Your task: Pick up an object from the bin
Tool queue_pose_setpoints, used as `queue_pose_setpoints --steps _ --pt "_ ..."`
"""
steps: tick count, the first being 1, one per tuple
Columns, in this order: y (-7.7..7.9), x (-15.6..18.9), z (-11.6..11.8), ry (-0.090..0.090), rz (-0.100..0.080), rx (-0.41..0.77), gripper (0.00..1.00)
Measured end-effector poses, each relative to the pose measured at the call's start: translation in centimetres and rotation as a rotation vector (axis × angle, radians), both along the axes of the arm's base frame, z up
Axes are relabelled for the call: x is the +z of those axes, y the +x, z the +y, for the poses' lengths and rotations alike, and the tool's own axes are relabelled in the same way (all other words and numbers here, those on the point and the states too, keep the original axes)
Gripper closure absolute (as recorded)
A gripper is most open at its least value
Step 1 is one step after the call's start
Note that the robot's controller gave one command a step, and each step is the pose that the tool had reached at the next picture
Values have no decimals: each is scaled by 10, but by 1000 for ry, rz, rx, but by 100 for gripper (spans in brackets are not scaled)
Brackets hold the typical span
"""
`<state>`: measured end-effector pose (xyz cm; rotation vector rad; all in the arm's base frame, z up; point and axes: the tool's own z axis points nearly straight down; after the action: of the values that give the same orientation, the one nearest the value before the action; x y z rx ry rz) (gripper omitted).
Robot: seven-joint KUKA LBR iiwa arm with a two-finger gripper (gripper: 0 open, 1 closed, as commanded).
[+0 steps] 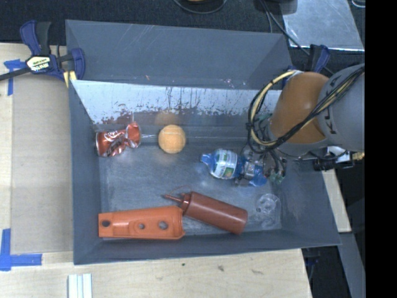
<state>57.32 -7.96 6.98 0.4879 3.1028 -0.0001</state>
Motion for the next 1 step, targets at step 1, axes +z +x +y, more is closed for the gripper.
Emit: queue_pose_setpoints --steps 1 --pt "0 2 0 0 -1 0 100"
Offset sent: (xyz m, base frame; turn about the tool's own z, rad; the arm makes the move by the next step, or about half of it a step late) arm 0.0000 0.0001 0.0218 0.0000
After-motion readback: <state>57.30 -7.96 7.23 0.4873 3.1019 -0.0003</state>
